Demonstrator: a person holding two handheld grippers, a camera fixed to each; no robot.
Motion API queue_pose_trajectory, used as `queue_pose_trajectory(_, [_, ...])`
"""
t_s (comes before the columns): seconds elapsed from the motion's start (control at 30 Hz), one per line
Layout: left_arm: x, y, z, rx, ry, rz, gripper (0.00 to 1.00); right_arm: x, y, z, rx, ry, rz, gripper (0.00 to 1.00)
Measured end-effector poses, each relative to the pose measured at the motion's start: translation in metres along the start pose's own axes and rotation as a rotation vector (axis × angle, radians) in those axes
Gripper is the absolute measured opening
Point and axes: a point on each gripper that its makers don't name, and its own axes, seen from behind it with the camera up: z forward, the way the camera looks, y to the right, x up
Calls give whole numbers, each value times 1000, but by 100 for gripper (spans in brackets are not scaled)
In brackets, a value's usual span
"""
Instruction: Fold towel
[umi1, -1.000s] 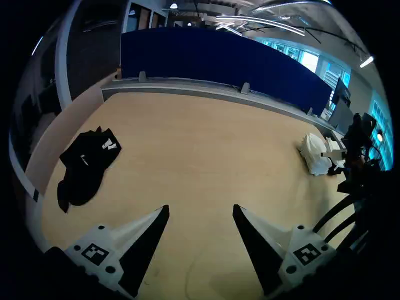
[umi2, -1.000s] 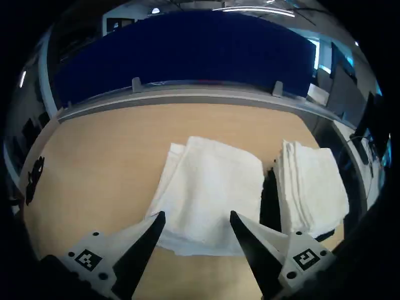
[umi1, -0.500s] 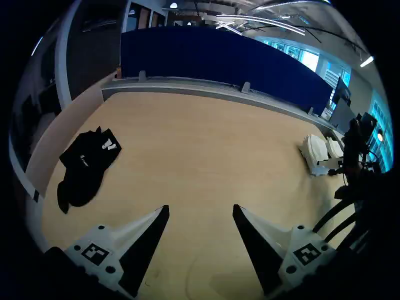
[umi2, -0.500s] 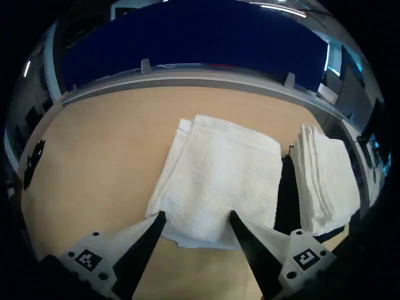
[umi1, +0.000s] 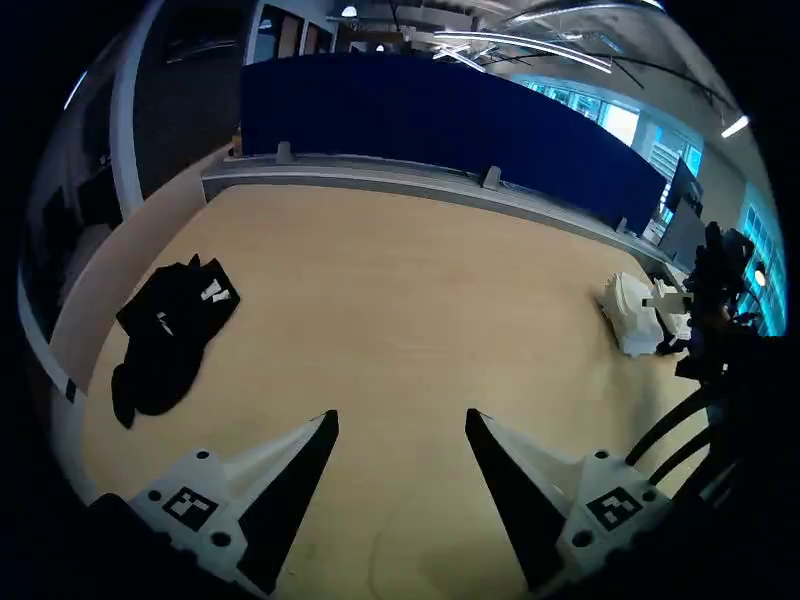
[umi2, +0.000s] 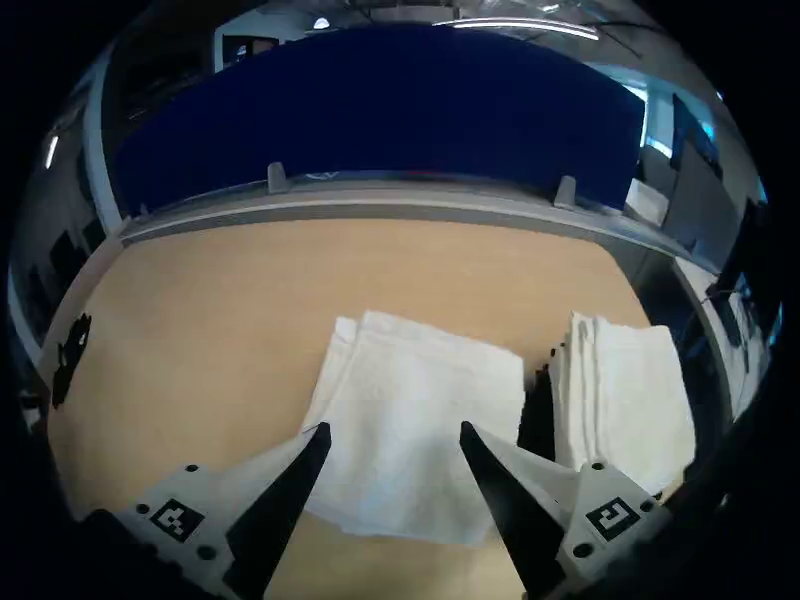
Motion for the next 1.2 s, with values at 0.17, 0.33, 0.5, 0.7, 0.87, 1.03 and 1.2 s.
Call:
queue_pose_trajectory(0.17, [-2, -1, 0, 8, -4, 0, 94, 20, 7, 13, -2, 4, 2, 100])
queue_pose_trajectory(0.33, [-4, -3, 1, 19, -8, -6, 94, 27, 11, 31, -2, -12, -2, 100])
queue_pose_trajectory(0.5, [-6, -5, 1, 29, -10, -14, 94, 20, 12, 49, -4, -50, 3, 100])
queue_pose_trajectory(0.7, [-8, -7, 0, 42, -13, -15, 94, 17, 13, 62, -7, -61, 1, 100])
queue_pose_trajectory(0.87, [-7, -6, 0, 42, -12, -20, 94, 18, 13, 61, 3, -62, 11, 100])
queue_pose_trajectory(1.03, [-4, -5, 1, 38, -8, -12, 94, 27, 7, 48, 18, -30, 28, 100])
queue_pose_trajectory(1.2, [0, -6, 1, 33, 0, -13, 94, 38, -2, 21, 44, 33, 44, 100])
